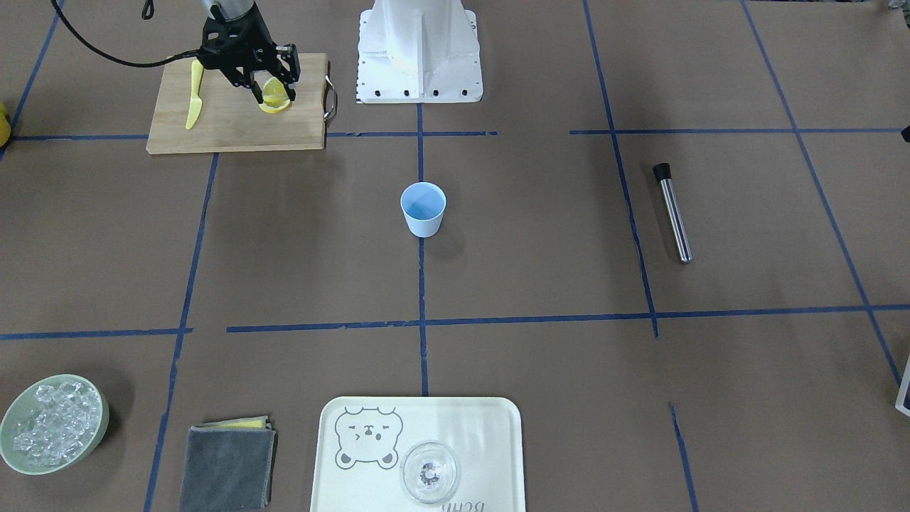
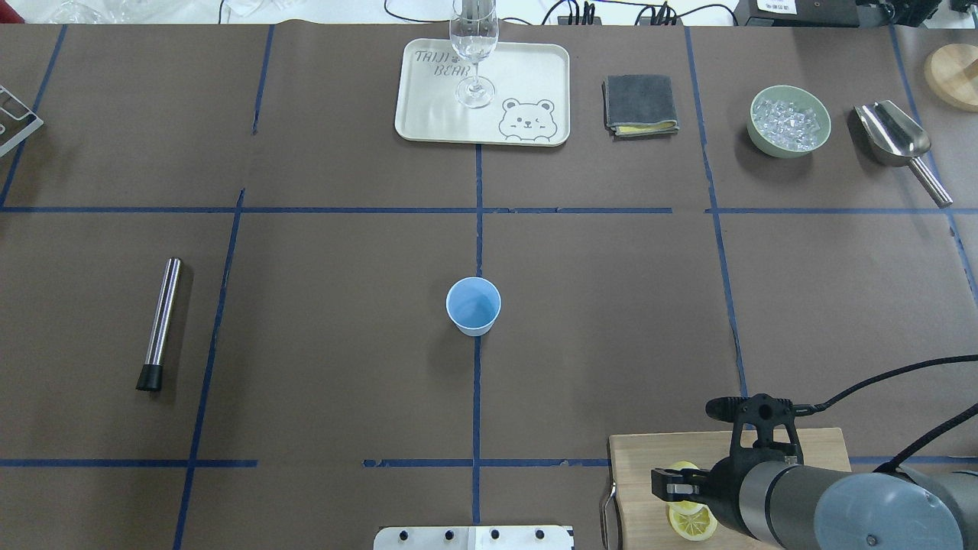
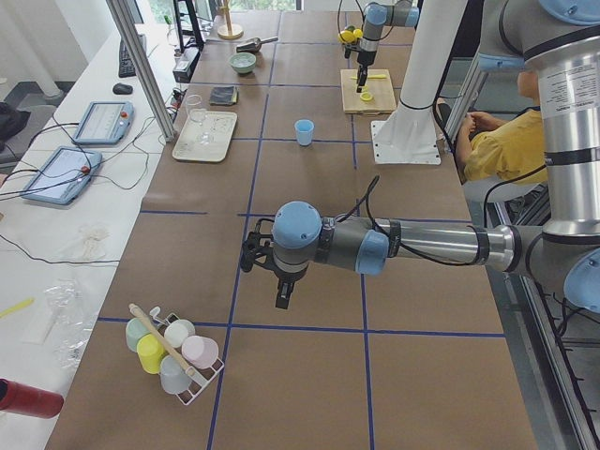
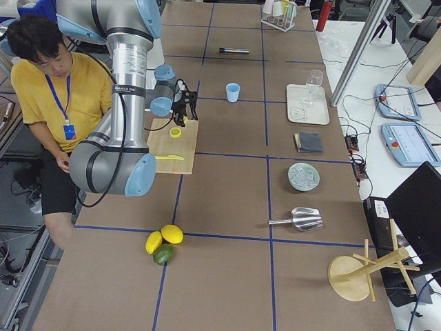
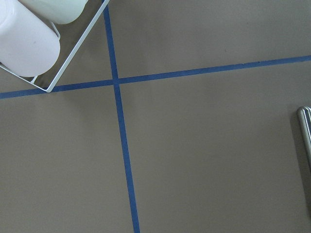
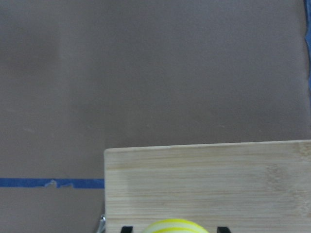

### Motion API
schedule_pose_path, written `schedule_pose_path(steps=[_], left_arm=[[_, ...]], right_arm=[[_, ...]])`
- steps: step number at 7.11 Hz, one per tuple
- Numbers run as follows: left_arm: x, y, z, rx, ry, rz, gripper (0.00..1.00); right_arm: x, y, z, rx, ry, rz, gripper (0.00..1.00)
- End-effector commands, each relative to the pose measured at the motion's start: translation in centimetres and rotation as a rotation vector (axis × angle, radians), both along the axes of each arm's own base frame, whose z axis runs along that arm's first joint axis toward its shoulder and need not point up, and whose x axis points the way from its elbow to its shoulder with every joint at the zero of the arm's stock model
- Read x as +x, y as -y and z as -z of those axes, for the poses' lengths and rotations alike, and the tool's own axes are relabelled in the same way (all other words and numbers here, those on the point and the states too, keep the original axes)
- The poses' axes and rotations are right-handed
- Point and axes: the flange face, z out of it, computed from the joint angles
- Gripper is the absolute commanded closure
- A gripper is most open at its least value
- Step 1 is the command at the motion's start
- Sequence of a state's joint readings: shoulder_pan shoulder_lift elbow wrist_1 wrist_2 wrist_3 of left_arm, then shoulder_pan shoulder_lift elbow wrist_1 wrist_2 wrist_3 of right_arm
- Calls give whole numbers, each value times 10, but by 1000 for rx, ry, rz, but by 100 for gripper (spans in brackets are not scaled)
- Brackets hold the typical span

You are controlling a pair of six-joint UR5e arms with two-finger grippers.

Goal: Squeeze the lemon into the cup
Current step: 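Lift the lemon slice with the right gripper and carry it over the blue cup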

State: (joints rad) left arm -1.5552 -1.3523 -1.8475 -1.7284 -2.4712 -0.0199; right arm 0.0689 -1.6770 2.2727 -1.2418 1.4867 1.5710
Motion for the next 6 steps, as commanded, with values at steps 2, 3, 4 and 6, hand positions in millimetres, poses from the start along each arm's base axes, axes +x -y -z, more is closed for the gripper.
schedule_pose_path(steps=[2, 3, 4, 6], left_arm=[[0, -4, -4, -9, 0, 0, 0], [0, -4, -4, -10, 0, 0, 0], [0, -4, -5, -12, 0, 0, 0], [0, -4, -5, -12, 0, 0, 0]], right_arm=[[-20, 61, 71, -70, 29, -53, 36], [-39, 83, 97, -77, 16, -73, 36], [-52, 105, 121, -82, 22, -97, 36], [-64, 152, 152, -115, 31, -136, 36]])
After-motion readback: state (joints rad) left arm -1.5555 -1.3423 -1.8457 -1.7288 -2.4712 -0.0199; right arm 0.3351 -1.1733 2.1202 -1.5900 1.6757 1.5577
